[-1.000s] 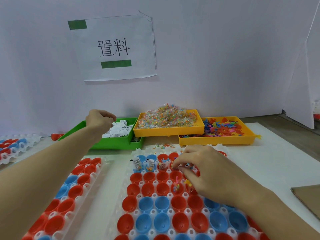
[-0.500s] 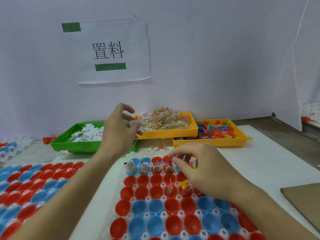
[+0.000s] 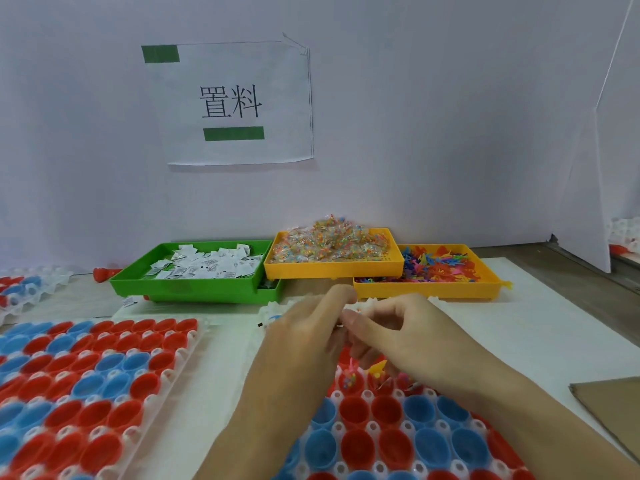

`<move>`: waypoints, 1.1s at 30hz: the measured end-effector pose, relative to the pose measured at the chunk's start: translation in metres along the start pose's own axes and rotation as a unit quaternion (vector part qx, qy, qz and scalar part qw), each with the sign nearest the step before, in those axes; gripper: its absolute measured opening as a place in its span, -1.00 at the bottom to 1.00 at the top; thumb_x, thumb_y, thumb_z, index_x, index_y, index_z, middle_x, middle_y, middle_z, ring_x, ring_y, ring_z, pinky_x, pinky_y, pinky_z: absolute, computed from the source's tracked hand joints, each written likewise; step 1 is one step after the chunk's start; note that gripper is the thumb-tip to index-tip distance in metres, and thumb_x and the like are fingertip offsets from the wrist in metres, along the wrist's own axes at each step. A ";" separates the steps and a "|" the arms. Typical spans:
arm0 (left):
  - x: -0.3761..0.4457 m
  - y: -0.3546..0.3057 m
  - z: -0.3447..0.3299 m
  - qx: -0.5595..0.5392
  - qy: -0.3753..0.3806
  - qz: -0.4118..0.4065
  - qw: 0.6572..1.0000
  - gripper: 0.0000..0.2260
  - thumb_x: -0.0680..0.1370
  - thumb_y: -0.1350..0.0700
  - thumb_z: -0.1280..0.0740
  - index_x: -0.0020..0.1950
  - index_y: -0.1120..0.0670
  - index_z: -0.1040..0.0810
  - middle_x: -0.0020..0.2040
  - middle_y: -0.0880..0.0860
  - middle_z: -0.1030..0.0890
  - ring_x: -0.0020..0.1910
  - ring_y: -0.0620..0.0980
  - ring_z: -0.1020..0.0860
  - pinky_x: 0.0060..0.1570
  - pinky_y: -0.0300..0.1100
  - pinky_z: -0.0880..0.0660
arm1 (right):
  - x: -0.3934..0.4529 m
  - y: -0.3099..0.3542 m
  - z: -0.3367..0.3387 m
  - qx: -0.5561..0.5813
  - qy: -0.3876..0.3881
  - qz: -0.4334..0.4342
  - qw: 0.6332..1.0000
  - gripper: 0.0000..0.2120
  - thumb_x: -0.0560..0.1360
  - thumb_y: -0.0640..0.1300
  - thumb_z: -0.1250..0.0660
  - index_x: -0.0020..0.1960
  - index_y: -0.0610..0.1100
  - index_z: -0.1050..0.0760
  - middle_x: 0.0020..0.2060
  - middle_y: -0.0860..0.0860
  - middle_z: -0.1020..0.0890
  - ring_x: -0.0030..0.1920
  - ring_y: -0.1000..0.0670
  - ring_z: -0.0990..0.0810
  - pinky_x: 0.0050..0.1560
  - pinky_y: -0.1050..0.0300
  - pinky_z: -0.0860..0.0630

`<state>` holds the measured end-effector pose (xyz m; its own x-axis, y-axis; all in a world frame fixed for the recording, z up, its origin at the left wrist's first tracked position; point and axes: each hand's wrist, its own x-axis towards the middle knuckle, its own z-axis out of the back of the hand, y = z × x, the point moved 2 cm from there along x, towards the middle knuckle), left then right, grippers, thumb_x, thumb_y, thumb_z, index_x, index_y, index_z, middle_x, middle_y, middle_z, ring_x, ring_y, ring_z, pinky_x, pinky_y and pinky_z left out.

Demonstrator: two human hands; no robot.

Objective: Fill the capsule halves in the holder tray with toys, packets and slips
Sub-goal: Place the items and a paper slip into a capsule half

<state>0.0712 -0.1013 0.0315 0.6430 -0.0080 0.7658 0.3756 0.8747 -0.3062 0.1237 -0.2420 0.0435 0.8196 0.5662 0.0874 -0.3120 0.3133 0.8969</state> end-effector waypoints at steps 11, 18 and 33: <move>-0.010 -0.008 0.010 0.047 0.035 -0.098 0.993 -0.56 0.37 0.29 -0.42 0.15 -0.04 -0.39 -0.11 -0.04 -0.60 -0.16 -0.09 -0.50 -0.29 -0.15 -0.52 | -0.001 0.000 -0.004 0.059 0.037 -0.039 0.997 -0.80 0.55 -0.03 -0.40 -0.19 -0.08 -0.70 -0.32 0.06 -0.66 -0.30 0.16 -0.59 -0.37 0.29 -0.42; -0.013 0.008 0.007 -0.223 0.116 0.195 0.948 -0.57 0.36 0.03 -0.56 0.15 -0.25 -0.52 0.02 -0.18 -0.62 0.01 -0.20 -0.58 -0.08 -0.37 -0.47 | 0.000 -0.001 0.006 0.048 0.004 -0.017 0.999 -0.82 0.55 -0.10 -0.39 -0.20 -0.12 -0.64 -0.38 0.03 -0.63 -0.39 0.17 -0.54 -0.38 0.29 -0.43; -0.011 0.013 0.014 -0.416 0.052 0.309 0.854 -0.92 0.44 0.36 -0.47 -0.21 0.24 -0.62 -0.33 0.17 -0.66 -0.37 -0.04 -0.63 -0.33 -0.31 -0.53 | -0.001 0.001 -0.003 0.000 -0.044 0.110 0.993 -0.98 0.51 -0.12 -0.46 -0.10 -0.04 -0.67 -0.22 0.06 -0.73 -0.16 0.07 -0.72 -0.02 0.08 -0.66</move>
<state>0.0599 -0.0830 0.0267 0.9293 0.2506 0.2713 0.2590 0.0814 -0.9624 0.1215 -0.2396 0.0426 0.7706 0.5515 0.3194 -0.4882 0.1887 0.8521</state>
